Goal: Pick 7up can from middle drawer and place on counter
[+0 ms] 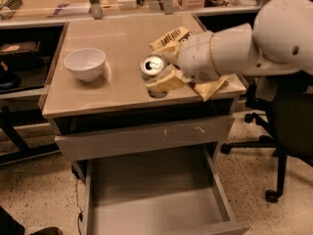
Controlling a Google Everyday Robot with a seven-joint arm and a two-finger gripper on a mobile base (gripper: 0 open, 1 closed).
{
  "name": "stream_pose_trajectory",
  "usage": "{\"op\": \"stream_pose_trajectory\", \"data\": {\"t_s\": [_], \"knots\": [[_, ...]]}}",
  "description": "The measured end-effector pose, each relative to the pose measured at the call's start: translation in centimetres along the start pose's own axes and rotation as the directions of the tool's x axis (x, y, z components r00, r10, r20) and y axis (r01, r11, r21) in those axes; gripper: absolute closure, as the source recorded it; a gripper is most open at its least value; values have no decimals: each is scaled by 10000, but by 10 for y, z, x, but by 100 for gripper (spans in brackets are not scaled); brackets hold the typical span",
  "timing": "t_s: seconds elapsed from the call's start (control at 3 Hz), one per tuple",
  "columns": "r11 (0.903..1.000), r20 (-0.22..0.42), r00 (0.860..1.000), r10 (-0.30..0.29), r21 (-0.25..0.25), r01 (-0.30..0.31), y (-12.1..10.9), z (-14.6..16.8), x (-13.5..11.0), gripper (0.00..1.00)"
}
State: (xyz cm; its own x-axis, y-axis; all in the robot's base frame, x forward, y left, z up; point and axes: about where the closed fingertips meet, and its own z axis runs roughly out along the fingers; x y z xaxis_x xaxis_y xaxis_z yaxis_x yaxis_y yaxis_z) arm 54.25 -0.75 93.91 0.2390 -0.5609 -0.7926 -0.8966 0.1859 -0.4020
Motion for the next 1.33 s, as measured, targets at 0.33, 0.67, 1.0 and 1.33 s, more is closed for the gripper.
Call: {"op": "stream_pose_trajectory", "data": {"t_s": [0.33,0.67,1.0,1.33], "knots": [[9999,68,9999,-97,58,96,-5,-2,-7,100],[9999,65,9999,-91,52,91,-5,-1,-7,100],[9999,159,9999,-53,109,51,-30,-1,-11,100],[10000,216,9997,78,30,-79,-58,4,-11,100]]}}
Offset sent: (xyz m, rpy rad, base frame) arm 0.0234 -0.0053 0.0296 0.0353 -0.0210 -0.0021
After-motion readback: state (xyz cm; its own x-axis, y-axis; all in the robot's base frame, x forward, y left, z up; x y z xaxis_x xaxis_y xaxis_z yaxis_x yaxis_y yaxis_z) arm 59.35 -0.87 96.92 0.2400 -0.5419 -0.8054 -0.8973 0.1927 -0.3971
